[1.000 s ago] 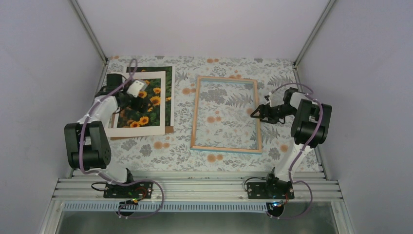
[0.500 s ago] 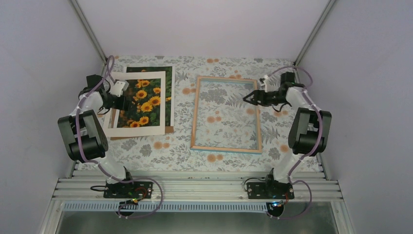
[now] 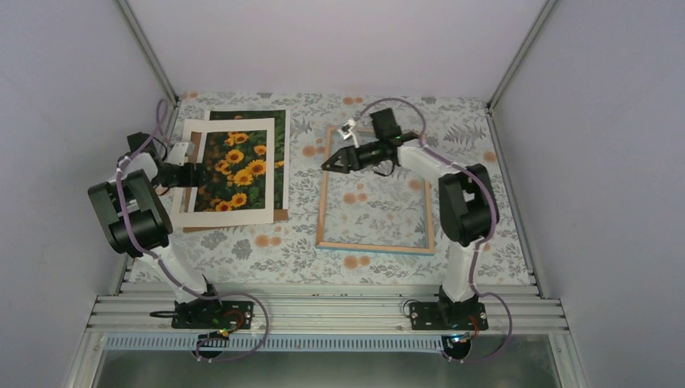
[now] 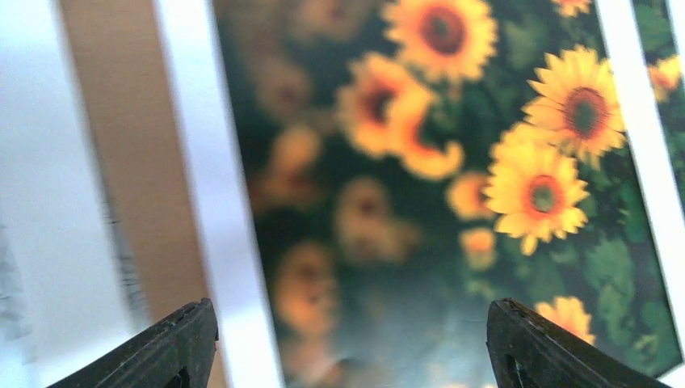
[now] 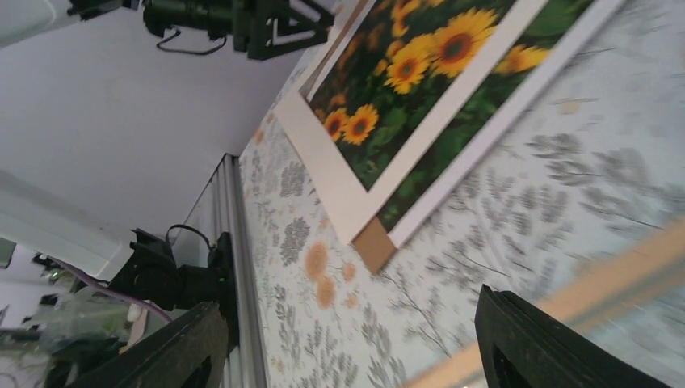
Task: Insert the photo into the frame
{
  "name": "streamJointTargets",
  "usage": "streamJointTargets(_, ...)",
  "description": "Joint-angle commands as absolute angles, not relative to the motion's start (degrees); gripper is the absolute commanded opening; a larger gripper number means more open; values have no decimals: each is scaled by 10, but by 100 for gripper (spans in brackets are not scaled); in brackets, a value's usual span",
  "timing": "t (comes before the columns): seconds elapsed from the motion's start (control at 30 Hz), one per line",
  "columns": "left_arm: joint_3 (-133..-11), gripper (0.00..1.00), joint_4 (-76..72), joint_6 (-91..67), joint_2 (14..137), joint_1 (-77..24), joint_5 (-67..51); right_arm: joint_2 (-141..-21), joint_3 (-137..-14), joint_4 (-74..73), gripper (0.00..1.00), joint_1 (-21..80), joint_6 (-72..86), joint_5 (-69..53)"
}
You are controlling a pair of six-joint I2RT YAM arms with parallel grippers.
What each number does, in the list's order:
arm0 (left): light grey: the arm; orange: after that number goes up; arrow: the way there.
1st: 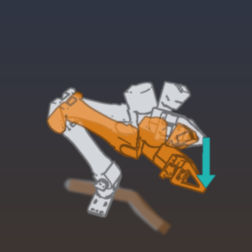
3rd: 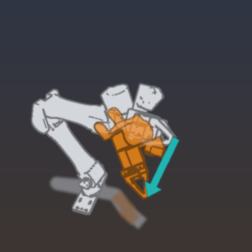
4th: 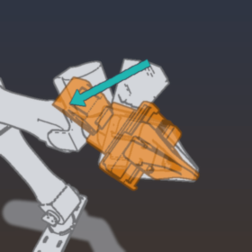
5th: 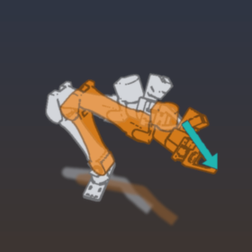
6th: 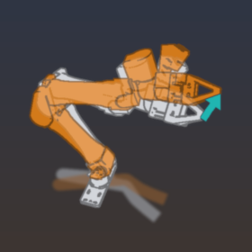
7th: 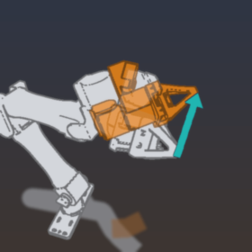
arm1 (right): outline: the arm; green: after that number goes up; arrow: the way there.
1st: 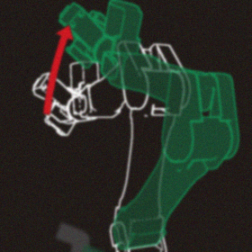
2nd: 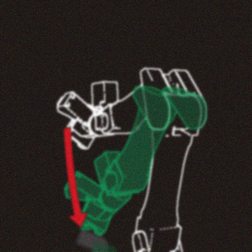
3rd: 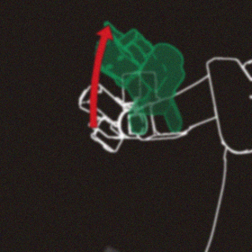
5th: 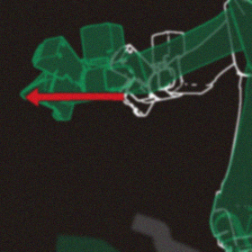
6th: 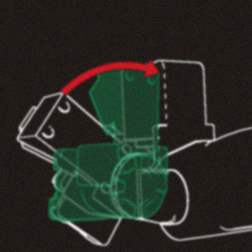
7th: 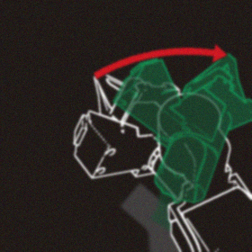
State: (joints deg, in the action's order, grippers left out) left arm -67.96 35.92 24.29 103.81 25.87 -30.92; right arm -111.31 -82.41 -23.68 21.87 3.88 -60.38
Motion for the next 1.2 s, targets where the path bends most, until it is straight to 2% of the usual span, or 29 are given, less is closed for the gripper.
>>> streamJointTargets(0.0,-721,83,362,233,1064,297,-314,-1158,-856,-154,76,283,117,-607)
streamJointTargets(0.2,-789,83,367,244,1106,321,-301,-1198,-878,-122,75,332,138,-605)
streamJointTargets(0.7,-992,83,407,248,1266,321,-360,-1153,-855,-180,76,289,57,-638)
streamJointTargets(1.17,-1015,64,411,238,1322,319,-402,-1139,-810,-165,72,209,77,-659)
